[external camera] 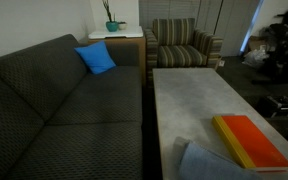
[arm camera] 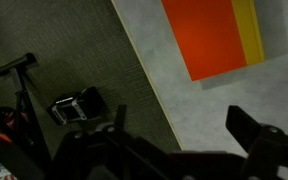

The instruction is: Open the cover of the book on the table

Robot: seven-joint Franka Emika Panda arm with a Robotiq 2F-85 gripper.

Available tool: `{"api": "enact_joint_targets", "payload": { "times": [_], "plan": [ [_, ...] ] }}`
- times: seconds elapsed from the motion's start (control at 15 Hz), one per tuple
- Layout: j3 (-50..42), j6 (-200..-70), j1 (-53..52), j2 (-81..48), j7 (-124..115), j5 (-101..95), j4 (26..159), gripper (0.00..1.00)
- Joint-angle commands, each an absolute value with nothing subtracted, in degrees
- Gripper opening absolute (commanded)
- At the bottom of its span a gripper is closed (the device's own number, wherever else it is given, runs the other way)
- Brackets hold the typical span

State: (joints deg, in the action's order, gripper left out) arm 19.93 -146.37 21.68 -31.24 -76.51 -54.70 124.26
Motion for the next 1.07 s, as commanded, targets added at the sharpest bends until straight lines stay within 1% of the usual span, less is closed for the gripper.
{"api": "enact_joint_targets", "payload": {
  "times": [0.0,0.07,0.2,0.53,0.73,1.0],
  "plan": [
    [8.38,-150.14,10.45,-32.55,-71.38,-46.34,122.72,1.00],
    [6.16,-150.62,8.31,-35.46,-69.68,-44.43,120.52,1.00],
    [4.92,-150.84,6.81,-38.59,-69.12,-43.61,117.80,1.00],
    [4.82,-150.84,6.83,-38.63,-69.07,-43.62,117.23,1.00],
    [-0.70,-149.57,1.19,-39.90,-70.44,-39.62,115.49,1.00],
    [-5.37,-149.13,-2.68,-43.14,-65.86,-33.16,112.29,1.00]
  ]
}}
